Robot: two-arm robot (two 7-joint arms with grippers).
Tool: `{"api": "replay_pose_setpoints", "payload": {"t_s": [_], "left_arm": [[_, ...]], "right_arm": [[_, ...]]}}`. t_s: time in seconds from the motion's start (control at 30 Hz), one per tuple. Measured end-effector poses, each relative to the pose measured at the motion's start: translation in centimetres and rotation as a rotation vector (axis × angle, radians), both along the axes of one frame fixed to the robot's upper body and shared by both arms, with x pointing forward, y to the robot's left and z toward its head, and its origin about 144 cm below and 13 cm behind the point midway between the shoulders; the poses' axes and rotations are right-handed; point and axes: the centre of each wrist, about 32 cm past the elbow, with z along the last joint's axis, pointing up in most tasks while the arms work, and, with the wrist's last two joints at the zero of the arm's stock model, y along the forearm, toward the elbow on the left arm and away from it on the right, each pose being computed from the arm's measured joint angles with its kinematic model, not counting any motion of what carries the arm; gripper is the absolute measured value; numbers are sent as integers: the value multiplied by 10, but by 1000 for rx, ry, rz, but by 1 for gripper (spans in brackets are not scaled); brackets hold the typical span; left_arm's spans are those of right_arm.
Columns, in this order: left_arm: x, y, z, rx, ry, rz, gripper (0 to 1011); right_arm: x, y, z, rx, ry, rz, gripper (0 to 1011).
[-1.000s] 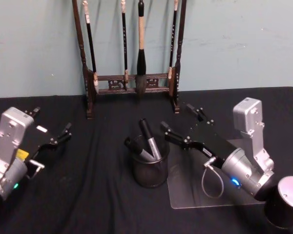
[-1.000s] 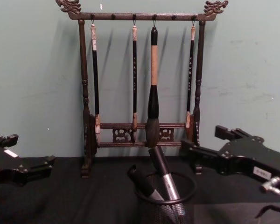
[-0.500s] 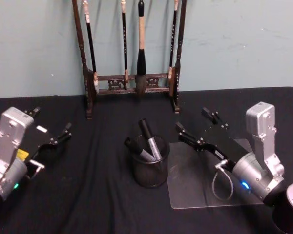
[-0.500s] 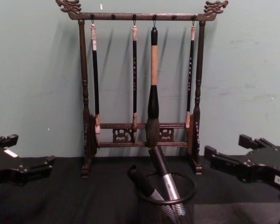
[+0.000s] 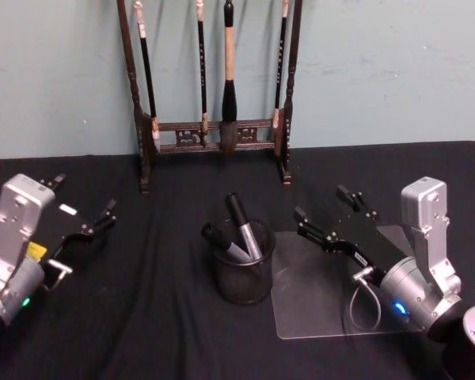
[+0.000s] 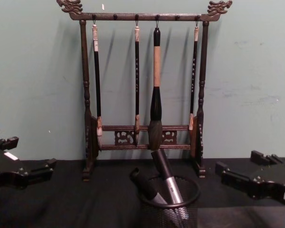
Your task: Pick up the water-based marker from the table and place it into the pen holder.
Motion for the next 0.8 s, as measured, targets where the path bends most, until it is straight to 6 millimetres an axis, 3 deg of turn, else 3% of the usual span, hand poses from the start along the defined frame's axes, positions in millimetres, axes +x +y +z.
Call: {"api": "replay_pose_setpoints", "payload": {"t_s": [0.8], "left_arm": [[0,0,0,0,0,0,1009]], "right_arm": [[6,1,-15,-15,38,-16,1002]]}}
